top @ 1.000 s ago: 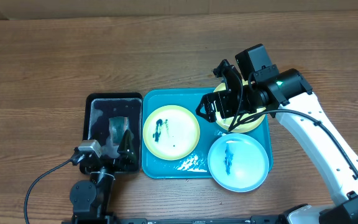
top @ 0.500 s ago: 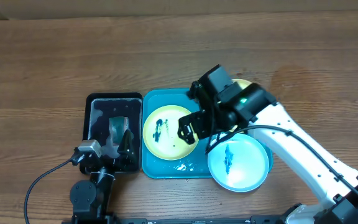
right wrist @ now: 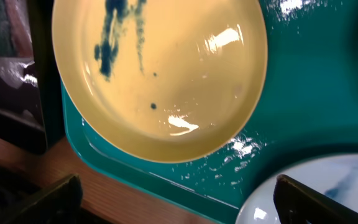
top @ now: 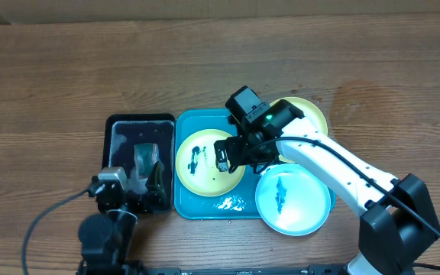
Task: Clean dirty plates on tray and stack at the side
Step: 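Move the right gripper to the edge of the left yellow plate, then lower the left gripper into the soap dish and grasp the sponge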
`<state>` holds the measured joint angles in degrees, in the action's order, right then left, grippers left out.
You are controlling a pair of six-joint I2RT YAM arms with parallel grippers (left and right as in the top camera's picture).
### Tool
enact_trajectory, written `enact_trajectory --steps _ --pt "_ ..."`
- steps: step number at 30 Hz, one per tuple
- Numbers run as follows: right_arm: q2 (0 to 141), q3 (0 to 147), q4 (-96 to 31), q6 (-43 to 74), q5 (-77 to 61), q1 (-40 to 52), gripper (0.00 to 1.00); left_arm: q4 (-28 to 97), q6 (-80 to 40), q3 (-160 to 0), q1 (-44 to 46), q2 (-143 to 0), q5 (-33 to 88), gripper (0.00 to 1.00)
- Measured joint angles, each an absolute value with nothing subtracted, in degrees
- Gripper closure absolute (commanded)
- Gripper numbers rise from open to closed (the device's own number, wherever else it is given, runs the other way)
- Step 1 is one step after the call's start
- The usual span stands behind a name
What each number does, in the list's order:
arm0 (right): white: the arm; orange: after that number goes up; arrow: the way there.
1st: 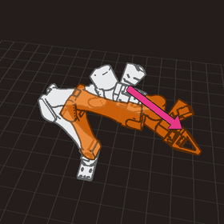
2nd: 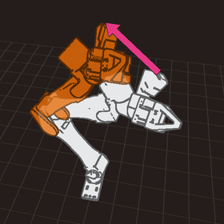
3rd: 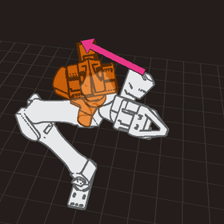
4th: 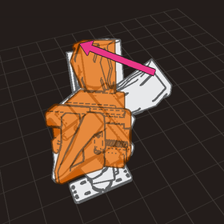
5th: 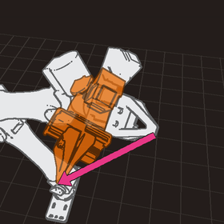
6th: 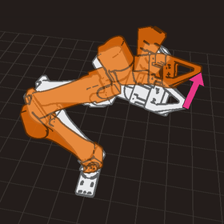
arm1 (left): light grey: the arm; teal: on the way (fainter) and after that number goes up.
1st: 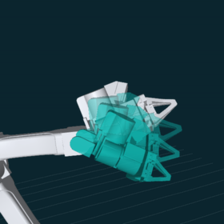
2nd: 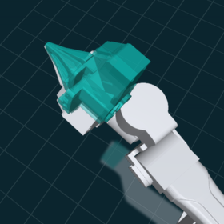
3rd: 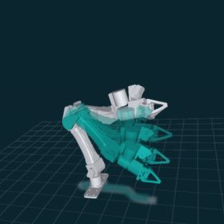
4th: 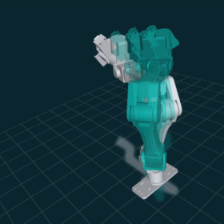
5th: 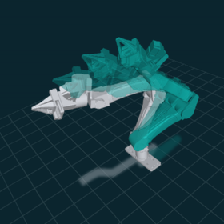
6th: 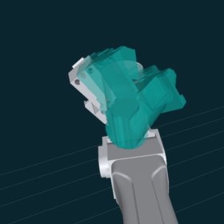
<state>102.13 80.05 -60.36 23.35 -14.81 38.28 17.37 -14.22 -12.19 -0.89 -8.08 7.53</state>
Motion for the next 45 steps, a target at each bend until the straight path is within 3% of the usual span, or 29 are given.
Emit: enact_trajectory --steps 10,17,23,31,39,45 --pt "103.3 80.0 -56.2 26.6 -12.6 38.3 0.08 34.4 -9.9 -40.5 -0.9 -43.1 4.9 0.0" --pt "106.7 77.7 -54.9 32.3 -11.0 37.6 0.29 44.7 -9.5 -53.6 -0.9 -60.4 4.5 0.0" --pt "110.6 76.4 -53.3 34.7 -11.0 36.8 0.34 45.8 -9.0 -54.8 -0.9 -64.2 4.4 0.0" --pt "113.4 76.4 -48.5 35.9 -10.9 35.2 0.51 45.8 -9.0 -54.8 -0.9 -64.2 4.4 0.0" --pt "115.0 76.5 -47.1 36.1 -11.0 34.9 0.82 45.8 -9.0 -54.8 -0.9 -64.2 4.4 0.0" --pt "115.1 76.5 -47.4 35.9 -10.7 34.7 0.91 45.8 -9.0 -54.8 -0.9 -64.2 4.4 0.0"
